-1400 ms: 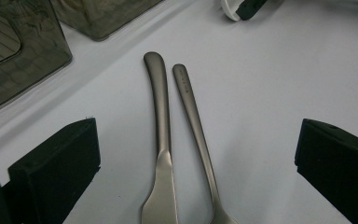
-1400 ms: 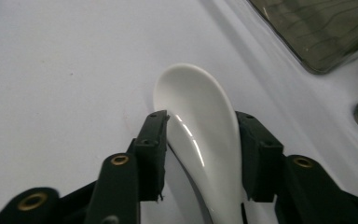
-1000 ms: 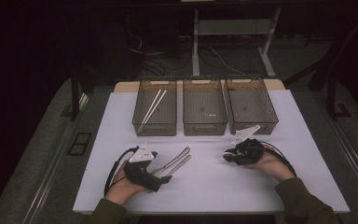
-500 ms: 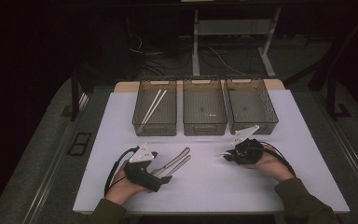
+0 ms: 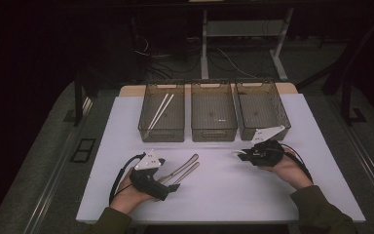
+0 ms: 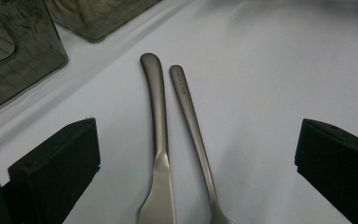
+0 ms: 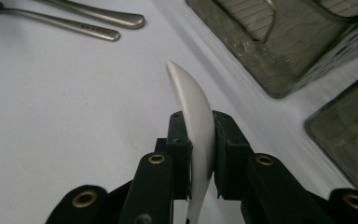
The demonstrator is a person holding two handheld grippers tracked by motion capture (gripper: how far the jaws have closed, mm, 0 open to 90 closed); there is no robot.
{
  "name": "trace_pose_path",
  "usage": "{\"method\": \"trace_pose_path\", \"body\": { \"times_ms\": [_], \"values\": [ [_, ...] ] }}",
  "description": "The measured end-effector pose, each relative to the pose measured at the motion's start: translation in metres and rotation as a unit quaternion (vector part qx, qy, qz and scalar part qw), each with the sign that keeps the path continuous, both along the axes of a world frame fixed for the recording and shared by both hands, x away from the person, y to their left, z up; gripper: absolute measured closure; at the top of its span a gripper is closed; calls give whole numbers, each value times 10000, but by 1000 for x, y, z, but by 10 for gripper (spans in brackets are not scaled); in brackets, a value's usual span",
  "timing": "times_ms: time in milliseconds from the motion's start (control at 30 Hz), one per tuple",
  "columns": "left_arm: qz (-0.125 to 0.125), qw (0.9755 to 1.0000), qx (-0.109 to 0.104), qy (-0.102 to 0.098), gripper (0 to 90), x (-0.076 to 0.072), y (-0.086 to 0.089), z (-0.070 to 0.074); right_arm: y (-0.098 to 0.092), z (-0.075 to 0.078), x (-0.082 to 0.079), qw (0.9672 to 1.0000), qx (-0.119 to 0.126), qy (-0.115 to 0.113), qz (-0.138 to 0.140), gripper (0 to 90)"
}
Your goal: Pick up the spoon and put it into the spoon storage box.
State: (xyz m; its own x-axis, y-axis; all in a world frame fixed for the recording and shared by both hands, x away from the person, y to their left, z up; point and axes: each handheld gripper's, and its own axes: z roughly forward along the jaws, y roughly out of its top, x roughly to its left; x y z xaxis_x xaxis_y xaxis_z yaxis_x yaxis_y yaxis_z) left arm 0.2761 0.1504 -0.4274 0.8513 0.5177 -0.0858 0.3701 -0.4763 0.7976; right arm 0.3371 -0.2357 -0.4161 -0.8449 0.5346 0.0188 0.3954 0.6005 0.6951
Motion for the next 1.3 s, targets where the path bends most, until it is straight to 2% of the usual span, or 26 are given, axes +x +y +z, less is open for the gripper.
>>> {"method": "trace_pose_path", "body": {
  "times_ms": [267,500,900,1300],
  "values": [
    [-66,9999,-79,-26,0,1,3,-2,-9,10,4,9996,164,-68,-225,782],
    [-132,9997,-223,7,0,0,2,-3,-14,22,11,9982,443,-47,-400,782],
    [-108,9995,-285,-16,0,1,5,-2,-1,41,27,9978,513,-107,-407,782],
    [-81,9993,-352,-16,0,0,4,-1,11,65,52,9965,672,-134,-478,782]
  ]
}}
